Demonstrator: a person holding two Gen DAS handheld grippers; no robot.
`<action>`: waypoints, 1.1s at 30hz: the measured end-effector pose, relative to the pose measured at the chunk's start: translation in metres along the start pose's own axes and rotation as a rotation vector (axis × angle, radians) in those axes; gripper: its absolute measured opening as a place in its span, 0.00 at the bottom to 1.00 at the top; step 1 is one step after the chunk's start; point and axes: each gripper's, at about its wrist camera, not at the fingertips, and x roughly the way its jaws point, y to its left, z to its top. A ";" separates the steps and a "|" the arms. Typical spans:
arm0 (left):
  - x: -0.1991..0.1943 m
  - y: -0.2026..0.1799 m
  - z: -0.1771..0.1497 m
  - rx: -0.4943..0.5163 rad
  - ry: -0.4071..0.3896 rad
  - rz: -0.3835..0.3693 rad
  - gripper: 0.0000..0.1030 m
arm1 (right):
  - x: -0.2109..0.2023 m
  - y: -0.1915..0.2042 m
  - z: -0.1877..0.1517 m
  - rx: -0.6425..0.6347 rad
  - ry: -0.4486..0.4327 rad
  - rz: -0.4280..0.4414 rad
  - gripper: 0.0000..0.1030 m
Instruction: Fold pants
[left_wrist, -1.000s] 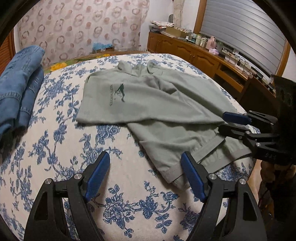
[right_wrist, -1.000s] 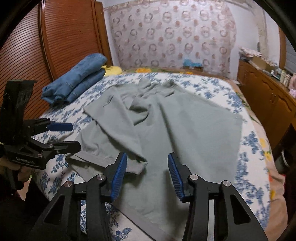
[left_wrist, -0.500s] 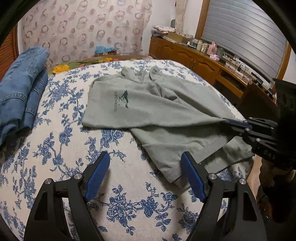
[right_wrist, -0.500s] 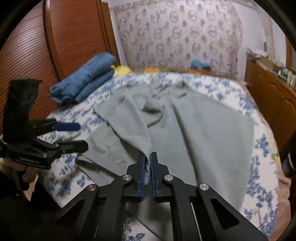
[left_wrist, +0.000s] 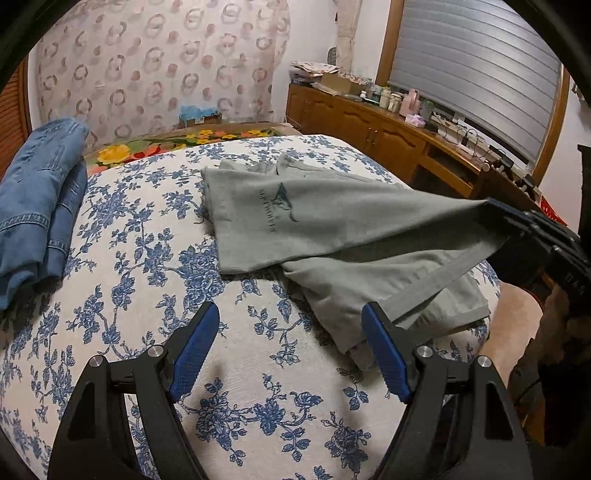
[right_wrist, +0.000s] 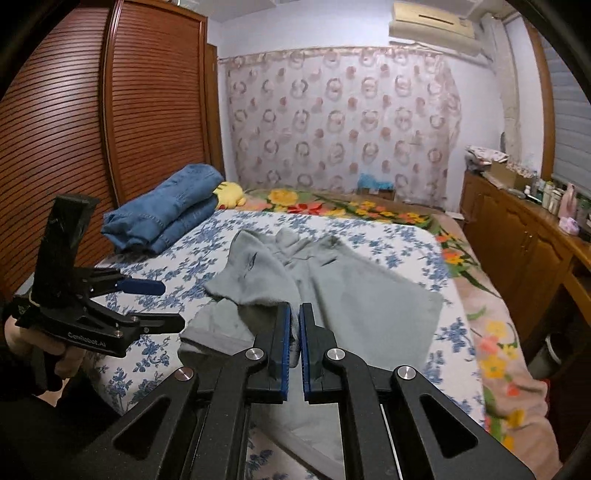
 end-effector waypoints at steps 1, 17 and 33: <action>0.001 -0.001 0.001 0.002 0.001 0.000 0.78 | -0.002 0.002 -0.001 0.002 -0.002 -0.004 0.05; 0.016 -0.018 -0.002 0.036 0.034 -0.016 0.78 | -0.026 0.011 -0.018 0.039 -0.002 -0.056 0.05; 0.019 -0.017 -0.013 0.040 0.052 -0.007 0.78 | -0.001 -0.007 -0.041 0.118 0.173 -0.112 0.05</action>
